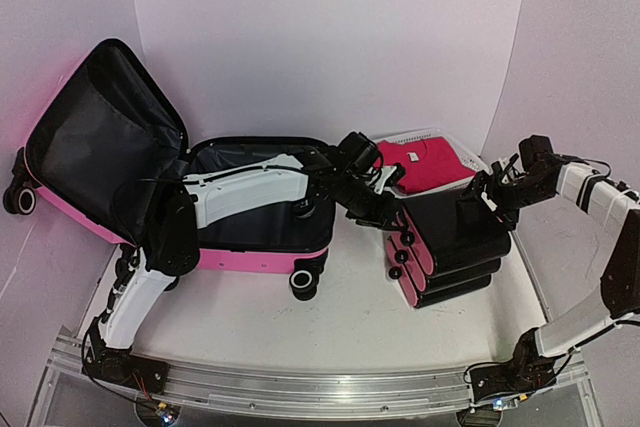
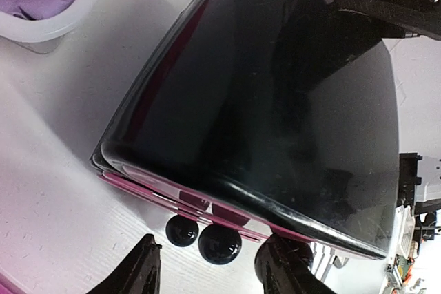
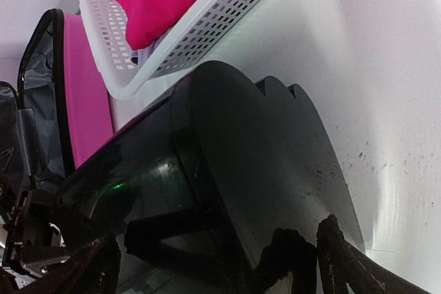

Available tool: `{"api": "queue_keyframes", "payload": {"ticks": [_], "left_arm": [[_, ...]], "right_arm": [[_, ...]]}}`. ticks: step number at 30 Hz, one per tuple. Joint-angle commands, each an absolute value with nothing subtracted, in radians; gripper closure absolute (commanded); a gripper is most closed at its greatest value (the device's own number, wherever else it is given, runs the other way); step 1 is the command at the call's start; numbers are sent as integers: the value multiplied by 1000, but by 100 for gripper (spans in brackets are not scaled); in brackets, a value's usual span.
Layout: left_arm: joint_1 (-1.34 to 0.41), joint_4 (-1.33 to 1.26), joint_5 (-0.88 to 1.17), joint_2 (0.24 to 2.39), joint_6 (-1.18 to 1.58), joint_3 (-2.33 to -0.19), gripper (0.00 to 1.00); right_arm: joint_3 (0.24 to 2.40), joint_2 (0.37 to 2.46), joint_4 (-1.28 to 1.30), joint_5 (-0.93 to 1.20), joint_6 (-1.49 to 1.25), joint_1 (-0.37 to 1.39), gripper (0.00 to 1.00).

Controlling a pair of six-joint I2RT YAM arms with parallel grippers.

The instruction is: Open, take out, and arrange the luggage

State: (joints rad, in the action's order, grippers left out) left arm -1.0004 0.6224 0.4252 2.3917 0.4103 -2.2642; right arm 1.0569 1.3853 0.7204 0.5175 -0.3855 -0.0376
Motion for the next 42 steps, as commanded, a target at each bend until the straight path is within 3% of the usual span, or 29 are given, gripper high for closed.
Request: {"api": "queue_keyframes", "payload": {"ticks": [1, 6, 10, 12, 18, 26, 34, 39, 42], "left_arm": [[-1016, 493, 428, 2326, 386, -2231, 48], [-1014, 465, 341, 2146, 320, -1940, 45], [-1019, 184, 453, 1998, 243, -1617, 33], [-1029, 97, 414, 1991, 205, -1545, 27], [-1075, -471, 284, 2026, 79, -1306, 26], [-1112, -662, 214, 2183, 3, -1366, 33], [-1114, -661, 171, 2240, 2, -1429, 42], [-1114, -655, 202, 2260, 2, -1459, 53], [-1116, -647, 208, 2274, 2, -1471, 52]], "right_arm": [[1055, 1334, 699, 489, -403, -28, 2], [1052, 1321, 701, 458, -402, -28, 2], [1054, 1325, 702, 490, -386, -28, 2], [1053, 1326, 701, 502, -385, -28, 2], [1043, 1315, 699, 505, -382, -28, 2], [1040, 1302, 701, 512, -386, -28, 2], [1045, 1302, 700, 518, -386, -28, 2], [1052, 1304, 701, 523, -387, -28, 2], [1058, 1306, 701, 525, -389, -28, 2]]}}
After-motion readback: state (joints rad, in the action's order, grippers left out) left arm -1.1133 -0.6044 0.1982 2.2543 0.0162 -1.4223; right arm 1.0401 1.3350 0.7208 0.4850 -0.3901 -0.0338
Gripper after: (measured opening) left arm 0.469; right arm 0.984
